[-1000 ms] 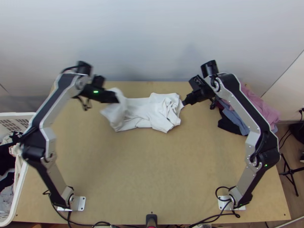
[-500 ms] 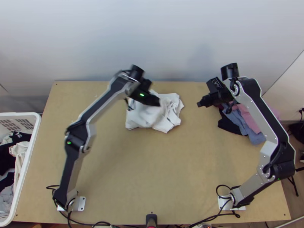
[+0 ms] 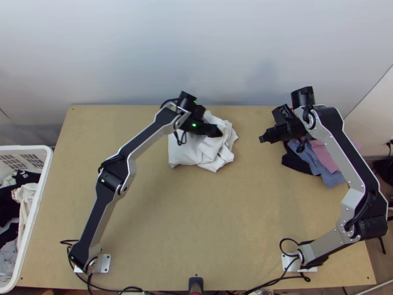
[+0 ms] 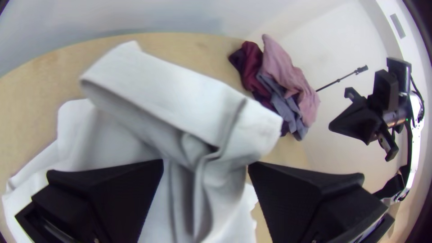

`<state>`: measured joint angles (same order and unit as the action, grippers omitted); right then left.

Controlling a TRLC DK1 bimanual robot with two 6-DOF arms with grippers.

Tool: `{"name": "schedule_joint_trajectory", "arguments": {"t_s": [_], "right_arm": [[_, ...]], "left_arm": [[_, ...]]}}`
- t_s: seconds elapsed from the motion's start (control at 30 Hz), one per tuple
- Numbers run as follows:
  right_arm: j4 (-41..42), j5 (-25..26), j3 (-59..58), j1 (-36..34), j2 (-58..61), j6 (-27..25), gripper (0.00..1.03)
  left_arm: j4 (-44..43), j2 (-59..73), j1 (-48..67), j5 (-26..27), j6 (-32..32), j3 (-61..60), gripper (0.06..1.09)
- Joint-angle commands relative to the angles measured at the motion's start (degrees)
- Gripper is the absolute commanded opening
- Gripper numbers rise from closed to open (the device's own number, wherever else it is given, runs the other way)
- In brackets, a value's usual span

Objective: Fold the t-shirt

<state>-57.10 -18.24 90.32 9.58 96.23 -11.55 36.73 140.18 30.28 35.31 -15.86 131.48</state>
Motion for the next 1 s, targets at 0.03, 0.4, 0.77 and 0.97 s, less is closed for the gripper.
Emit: {"name": "schedule_joint_trajectory", "arguments": {"t_s": [0.03, 0.4, 0.77, 0.97], "right_arm": [[0.3, 0.0, -1.2, 1.0, -0.1, 0.0, 0.05], [0.3, 0.0, -1.0, 1.0, -0.6, -0.2, 0.12], [1.5, 0.1, 2.9, 10.7, 4.3, -1.3, 0.12], [4.4, 0.0, 12.8, 14.9, 10.4, -0.7, 0.06]], "left_arm": [[4.7, -2.2, -2.9, 3.4, 1.3, -0.8, 1.05], [24.4, -11.1, -9.3, 0.2, 19.6, -7.4, 1.05], [14.9, -15.6, -8.9, -5.9, 22.4, -19.9, 0.60], [8.2, -14.8, -8.5, -8.4, 20.7, -24.6, 0.41]]}}
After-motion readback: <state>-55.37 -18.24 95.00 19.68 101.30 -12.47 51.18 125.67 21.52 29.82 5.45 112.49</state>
